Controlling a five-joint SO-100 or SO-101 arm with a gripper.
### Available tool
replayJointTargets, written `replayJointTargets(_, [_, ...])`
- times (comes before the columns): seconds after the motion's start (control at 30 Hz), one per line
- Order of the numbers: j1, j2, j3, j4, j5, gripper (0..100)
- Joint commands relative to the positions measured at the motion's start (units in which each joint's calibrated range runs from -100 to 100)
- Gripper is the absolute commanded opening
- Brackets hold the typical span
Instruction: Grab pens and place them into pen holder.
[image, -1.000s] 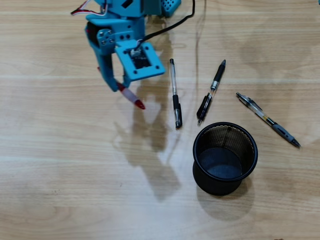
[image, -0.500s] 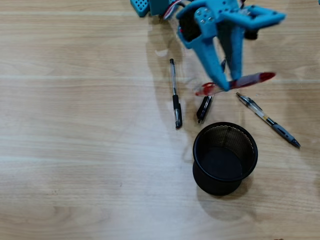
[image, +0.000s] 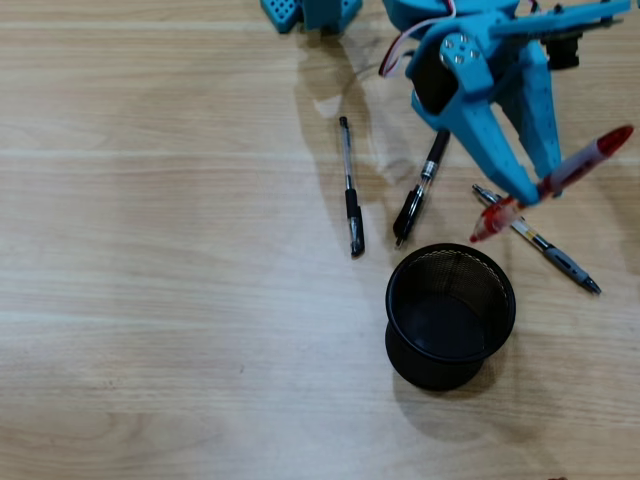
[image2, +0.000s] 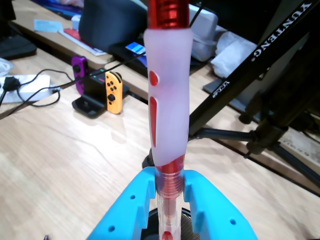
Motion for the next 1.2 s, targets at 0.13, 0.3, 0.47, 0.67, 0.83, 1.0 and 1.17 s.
replayJointTargets(0.13, [1.35, 5.13, -0.70, -5.78, -2.37, 2])
replayJointTargets(0.3, [2.08, 8.02, -0.61, -5.68, -4.05, 2])
replayJointTargets(0.47, [2.17, 9.89, 0.84, -5.68, -6.72, 2])
replayJointTargets(0.67, [2.72, 9.55, 4.73, -5.68, -8.65, 3])
replayJointTargets(0.83, [3.00, 9.46, 5.10, -5.68, -8.65, 3])
replayJointTargets(1.0, [2.72, 9.46, 5.10, -5.68, -8.60, 12])
replayJointTargets(1.17, [2.72, 9.29, 5.00, -5.68, -8.29, 15])
